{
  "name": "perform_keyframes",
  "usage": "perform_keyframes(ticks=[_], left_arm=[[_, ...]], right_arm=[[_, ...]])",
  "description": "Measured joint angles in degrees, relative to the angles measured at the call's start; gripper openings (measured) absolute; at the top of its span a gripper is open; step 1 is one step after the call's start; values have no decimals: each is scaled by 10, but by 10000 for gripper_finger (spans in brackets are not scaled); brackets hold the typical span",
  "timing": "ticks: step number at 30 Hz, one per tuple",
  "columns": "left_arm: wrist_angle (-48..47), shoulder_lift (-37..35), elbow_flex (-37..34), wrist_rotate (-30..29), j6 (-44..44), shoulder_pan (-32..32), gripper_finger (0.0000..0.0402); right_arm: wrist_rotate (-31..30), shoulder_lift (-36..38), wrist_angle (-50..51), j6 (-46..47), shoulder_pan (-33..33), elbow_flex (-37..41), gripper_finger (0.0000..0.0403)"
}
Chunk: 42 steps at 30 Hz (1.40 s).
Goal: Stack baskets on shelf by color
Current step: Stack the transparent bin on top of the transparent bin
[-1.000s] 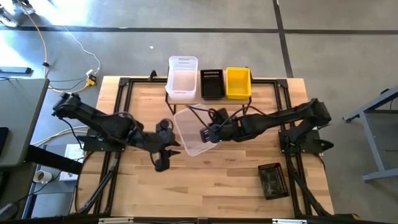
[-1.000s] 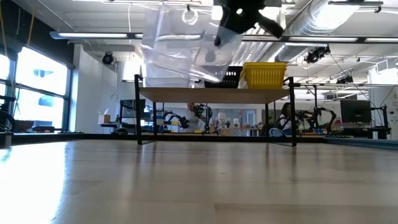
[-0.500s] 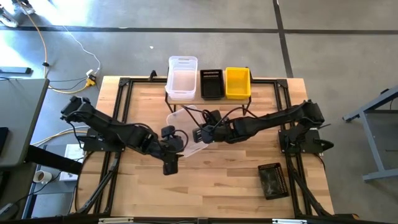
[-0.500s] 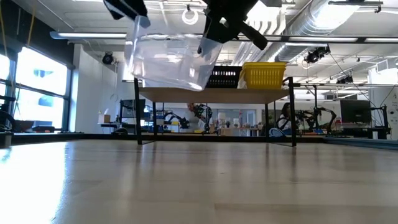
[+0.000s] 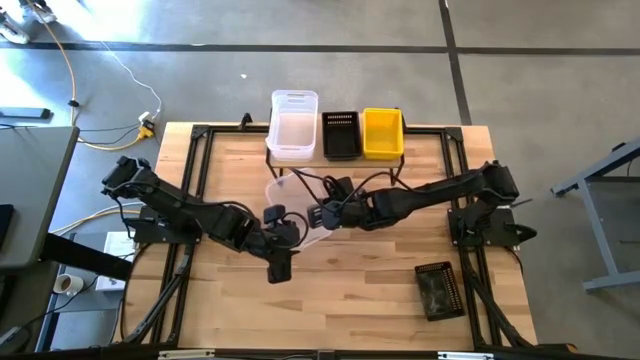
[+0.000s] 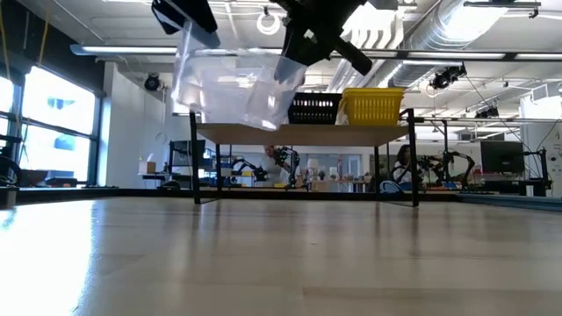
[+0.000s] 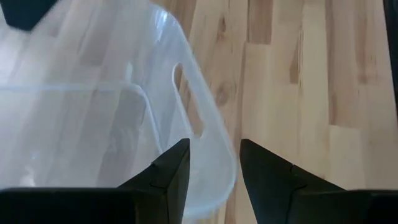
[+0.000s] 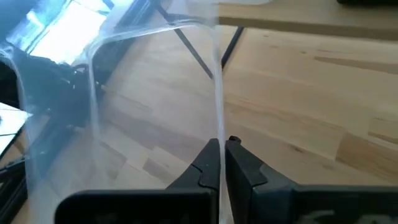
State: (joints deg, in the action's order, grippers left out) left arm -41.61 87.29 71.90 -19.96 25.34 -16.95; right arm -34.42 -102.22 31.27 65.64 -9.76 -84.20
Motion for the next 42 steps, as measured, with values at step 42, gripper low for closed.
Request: perform_keyframes(ticks=[42], left_arm=[[-136, 0, 1, -17, -84, 7, 131]], right_arm=[[106, -3, 8, -77, -14, -108, 1]])
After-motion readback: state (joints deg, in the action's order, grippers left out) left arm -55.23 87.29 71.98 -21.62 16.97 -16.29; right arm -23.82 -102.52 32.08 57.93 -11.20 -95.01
